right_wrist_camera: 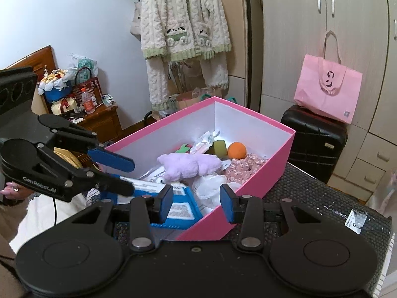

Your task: Organize soft objects

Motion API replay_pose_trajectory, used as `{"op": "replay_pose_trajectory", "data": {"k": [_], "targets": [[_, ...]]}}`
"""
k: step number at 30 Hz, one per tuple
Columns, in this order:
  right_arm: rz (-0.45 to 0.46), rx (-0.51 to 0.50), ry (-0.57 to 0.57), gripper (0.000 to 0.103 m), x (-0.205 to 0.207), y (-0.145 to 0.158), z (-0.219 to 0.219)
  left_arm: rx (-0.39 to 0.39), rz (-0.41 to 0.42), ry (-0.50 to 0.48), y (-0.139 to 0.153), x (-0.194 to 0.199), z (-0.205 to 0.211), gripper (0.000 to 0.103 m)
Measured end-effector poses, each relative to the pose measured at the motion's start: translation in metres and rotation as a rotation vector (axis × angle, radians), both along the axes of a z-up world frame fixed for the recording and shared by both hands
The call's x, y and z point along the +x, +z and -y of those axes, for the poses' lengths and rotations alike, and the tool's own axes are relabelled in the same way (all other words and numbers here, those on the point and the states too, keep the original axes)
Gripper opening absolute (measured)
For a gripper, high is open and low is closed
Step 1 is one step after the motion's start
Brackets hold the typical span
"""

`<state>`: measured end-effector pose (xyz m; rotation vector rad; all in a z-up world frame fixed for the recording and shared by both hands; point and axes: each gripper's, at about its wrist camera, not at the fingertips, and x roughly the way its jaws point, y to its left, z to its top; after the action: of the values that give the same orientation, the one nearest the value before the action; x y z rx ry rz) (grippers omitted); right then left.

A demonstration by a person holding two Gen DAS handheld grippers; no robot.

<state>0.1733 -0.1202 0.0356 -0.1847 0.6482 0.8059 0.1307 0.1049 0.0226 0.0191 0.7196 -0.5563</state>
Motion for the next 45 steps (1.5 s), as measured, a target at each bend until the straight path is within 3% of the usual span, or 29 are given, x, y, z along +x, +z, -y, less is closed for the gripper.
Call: {"op": "replay_pose_trajectory", "data": {"k": [6,17,23,28,32,38,42,45], "targets": [[-0.007,0.006,0.005,0.047,-0.015,-0.002,0.001,0.059,0.031,-0.029,-0.002,-0.008,0.008,0.041],[-0.035,0.053,0.004,0.048,-0.022,0.002,0.003,-0.031,-0.080,-0.021,-0.007,0.020,0.000,0.041],[-0.067,0.003,0.126,0.048,-0.031,-0.015,-0.021,-0.044,-0.022,0.070,0.011,0.028,-0.024,0.041],[-0.058,-0.059,0.193,0.052,-0.033,-0.031,-0.047,-0.049,-0.027,0.058,0.012,0.029,-0.028,0.041],[-0.028,-0.087,0.148,0.053,-0.023,-0.033,-0.060,-0.050,-0.062,0.050,0.007,0.037,-0.030,0.041],[-0.133,-0.043,0.159,0.054,-0.001,-0.034,-0.067,-0.055,-0.071,0.062,0.003,0.047,-0.031,0.041],[-0.312,0.066,0.145,0.055,0.018,-0.042,-0.057,-0.078,-0.064,0.057,0.003,0.045,-0.030,0.041],[-0.379,0.147,0.124,0.052,0.025,-0.045,-0.046,-0.088,-0.058,0.062,0.005,0.045,-0.032,0.041]]}}
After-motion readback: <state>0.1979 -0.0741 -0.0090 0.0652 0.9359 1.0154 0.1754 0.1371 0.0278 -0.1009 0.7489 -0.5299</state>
